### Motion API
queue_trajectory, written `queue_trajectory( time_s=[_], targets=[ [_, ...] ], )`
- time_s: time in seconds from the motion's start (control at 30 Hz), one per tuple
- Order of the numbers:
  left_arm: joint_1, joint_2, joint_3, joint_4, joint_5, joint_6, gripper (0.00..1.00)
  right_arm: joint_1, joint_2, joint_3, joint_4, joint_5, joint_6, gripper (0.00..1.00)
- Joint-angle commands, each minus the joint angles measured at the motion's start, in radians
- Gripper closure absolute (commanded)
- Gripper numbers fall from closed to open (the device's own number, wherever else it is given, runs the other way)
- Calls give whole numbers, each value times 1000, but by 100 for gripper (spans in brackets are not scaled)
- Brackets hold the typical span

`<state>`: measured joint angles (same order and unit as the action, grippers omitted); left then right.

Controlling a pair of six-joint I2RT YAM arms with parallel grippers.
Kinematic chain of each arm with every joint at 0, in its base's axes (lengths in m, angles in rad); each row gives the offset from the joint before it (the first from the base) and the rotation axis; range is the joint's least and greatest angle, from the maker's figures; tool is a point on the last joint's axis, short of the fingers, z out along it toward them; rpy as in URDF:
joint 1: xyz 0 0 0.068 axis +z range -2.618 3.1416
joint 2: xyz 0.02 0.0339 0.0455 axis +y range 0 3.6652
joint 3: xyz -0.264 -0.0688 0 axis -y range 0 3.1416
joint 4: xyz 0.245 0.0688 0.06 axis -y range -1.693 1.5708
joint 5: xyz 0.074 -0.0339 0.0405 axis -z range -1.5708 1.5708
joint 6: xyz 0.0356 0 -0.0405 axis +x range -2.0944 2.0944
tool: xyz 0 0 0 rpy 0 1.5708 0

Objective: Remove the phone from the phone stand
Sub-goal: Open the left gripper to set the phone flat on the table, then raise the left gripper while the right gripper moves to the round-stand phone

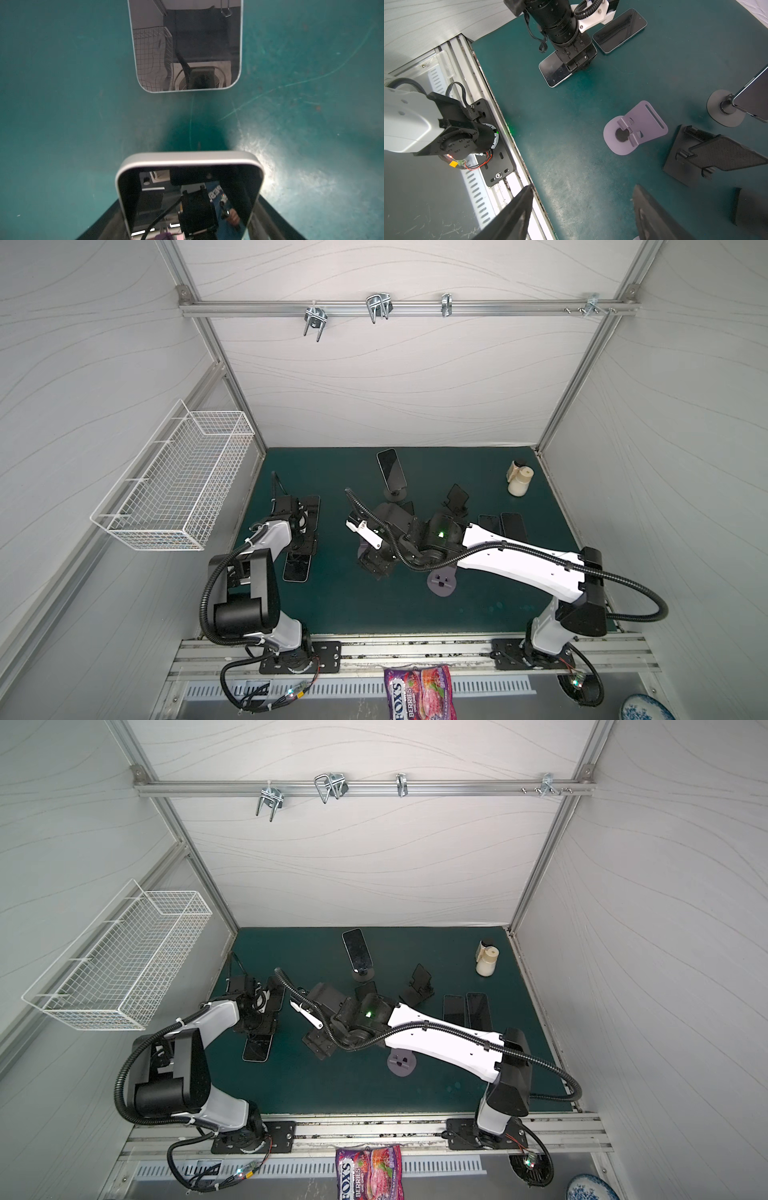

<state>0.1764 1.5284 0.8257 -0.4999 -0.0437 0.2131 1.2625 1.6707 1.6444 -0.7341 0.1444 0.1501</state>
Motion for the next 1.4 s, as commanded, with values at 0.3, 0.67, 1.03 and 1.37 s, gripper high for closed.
queue_trajectory(
  time_s=[0.3,0.67,1.03,1.37],
  targets=[
    [12,32,60,-3,-4,-26,19,-4,-32,5,-30,12,-3,23],
    [11,17,62,-2,-7,-30,17,-5,-39,5,-30,26,-2,23],
    [12,-40,56,10,31,-69,16,-7,-45,7,-25,47,14,23],
    [12,-117,108,-24,85,-103,16,-35,-25,58,-7,120,36,23]
  ],
)
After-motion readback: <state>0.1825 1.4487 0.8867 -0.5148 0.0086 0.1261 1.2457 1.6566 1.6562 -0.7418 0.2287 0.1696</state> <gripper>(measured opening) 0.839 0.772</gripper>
